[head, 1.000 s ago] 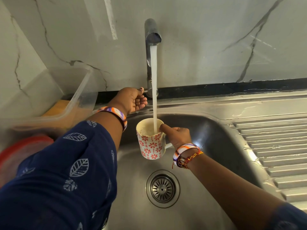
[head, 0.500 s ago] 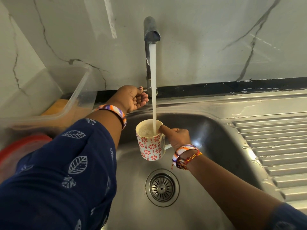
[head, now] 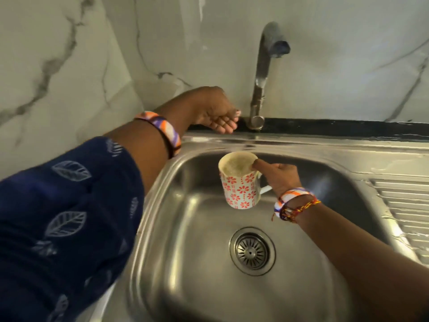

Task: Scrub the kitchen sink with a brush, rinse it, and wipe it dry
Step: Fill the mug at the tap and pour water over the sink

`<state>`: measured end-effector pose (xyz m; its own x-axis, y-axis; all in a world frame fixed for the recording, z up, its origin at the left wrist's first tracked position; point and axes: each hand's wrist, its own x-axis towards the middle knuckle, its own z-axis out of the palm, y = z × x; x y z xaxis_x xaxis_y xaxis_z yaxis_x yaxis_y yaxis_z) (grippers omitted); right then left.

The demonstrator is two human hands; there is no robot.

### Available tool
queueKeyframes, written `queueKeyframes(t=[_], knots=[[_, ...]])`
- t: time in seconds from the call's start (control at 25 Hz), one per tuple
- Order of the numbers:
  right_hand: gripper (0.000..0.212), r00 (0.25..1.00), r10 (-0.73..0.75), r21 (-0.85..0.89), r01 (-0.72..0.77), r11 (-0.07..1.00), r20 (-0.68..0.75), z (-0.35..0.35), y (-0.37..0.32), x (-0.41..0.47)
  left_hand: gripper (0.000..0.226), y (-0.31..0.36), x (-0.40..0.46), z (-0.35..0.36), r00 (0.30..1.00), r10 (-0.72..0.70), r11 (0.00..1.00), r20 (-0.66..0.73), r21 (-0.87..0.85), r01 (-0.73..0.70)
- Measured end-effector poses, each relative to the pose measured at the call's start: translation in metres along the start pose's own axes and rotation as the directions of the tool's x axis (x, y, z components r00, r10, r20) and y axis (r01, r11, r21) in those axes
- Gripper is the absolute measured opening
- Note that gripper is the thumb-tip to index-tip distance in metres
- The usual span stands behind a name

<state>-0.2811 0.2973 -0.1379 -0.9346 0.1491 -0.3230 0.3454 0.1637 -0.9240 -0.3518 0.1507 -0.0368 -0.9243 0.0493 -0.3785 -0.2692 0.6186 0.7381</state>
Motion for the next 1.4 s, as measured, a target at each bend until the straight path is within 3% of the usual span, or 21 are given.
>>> queueKeyframes(t=[0.16, 0.4, 0.56, 0.68, 0.76, 0.88, 1.08, 1.24, 1.4], knots=[[0.023, 0.988, -0.083, -0.017, 0.086, 0.996, 0.128, 0.01, -0.024, -0.036, 0.03, -0.054, -0.062, -0.03, 0.975, -0.219, 0.971, -0.036, 0.089, 0.222], [0.041, 0.952, -0.089, -0.047, 0.108, 0.993, 0.293, 0.032, -0.037, -0.088, 0.03, -0.113, -0.142, -0.022, 0.938, -0.344, 0.922, -0.053, -0.21, 0.326], [0.018, 0.898, -0.142, -0.139, 0.217, 0.966, 0.417, 0.033, -0.037, -0.119, 0.024, -0.137, -0.176, 0.015, 0.939, -0.303, 0.872, -0.163, -0.444, 0.204], [0.021, 0.885, -0.095, -0.26, 0.234, 0.937, 0.455, 0.024, -0.033, -0.137, 0.028, -0.152, -0.198, 0.054, 0.915, -0.385, 0.619, -0.125, -0.77, 0.155], [0.025, 0.884, -0.035, -0.355, 0.224, 0.908, 0.467, 0.019, -0.026, -0.144, 0.033, -0.163, -0.207, 0.073, 0.895, -0.444, 0.445, -0.044, -0.878, 0.178], [0.026, 0.873, 0.052, -0.504, 0.23, 0.833, 0.484, 0.02, -0.021, -0.151, 0.037, -0.175, -0.208, 0.085, 0.861, -0.508, 0.31, -0.029, -0.939, 0.151], [0.028, 0.819, 0.075, -0.56, 0.319, 0.764, 0.569, 0.042, -0.034, -0.143, 0.028, -0.177, -0.185, 0.078, 0.855, -0.519, 0.106, 0.007, -0.992, 0.073], [0.031, 0.8, 0.038, -0.474, 0.316, 0.822, 0.599, 0.063, -0.064, -0.118, 0.022, -0.173, -0.139, 0.065, 0.843, -0.53, 0.029, -0.093, -0.995, -0.092], [0.029, 0.862, -0.067, -0.421, 0.312, 0.852, 0.502, 0.069, -0.086, -0.089, 0.025, -0.163, -0.103, 0.055, 0.786, -0.58, -0.018, -0.212, -0.962, -0.273]])
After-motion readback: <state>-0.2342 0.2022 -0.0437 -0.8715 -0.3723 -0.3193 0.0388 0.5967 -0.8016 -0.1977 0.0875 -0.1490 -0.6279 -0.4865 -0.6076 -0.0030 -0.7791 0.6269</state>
